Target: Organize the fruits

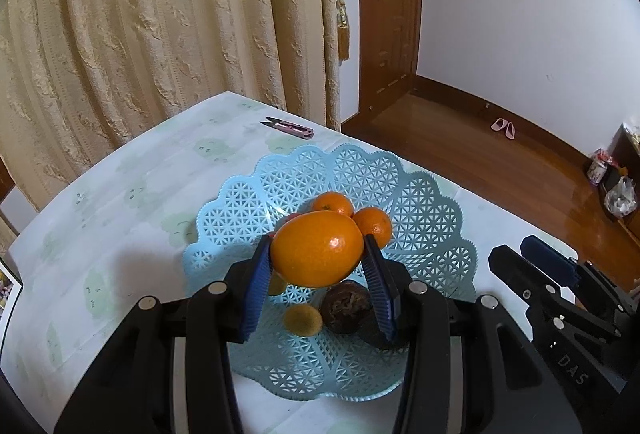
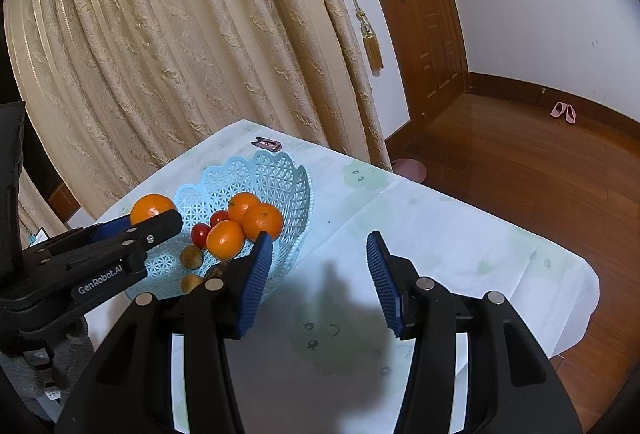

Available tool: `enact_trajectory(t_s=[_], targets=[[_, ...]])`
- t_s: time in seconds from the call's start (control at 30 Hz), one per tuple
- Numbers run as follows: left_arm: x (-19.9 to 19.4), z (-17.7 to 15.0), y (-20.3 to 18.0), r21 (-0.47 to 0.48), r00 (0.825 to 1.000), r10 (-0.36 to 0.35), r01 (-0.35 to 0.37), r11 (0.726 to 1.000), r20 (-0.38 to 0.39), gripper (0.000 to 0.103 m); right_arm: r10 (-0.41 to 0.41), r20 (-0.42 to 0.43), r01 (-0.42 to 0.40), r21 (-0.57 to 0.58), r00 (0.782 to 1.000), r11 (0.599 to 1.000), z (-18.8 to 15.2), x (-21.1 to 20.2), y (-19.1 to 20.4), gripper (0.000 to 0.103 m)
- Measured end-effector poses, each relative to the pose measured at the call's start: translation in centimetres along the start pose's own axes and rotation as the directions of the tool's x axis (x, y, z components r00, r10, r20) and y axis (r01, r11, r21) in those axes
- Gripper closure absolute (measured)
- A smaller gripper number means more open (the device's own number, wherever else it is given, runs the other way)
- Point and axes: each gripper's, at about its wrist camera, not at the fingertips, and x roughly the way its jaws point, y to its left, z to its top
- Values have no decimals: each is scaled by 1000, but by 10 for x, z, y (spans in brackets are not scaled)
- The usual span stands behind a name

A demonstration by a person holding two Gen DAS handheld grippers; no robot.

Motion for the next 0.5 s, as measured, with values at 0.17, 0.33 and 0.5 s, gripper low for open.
enact_trajectory(t_s=[0.17, 0.33, 0.5], targets=[[-8, 3, 4, -7, 999, 27, -26, 1000, 47, 14, -1, 3, 1, 8, 1000, 1000, 0, 0, -2, 39], [-21, 7, 8, -4, 994, 56, -56, 998, 94, 14, -2, 22, 2, 19, 1000, 1000, 2, -4, -3, 35], [-31, 8, 11, -2, 990, 85, -85, 996, 116, 14, 1, 44, -2, 28, 999, 1000, 5, -11, -3, 26]])
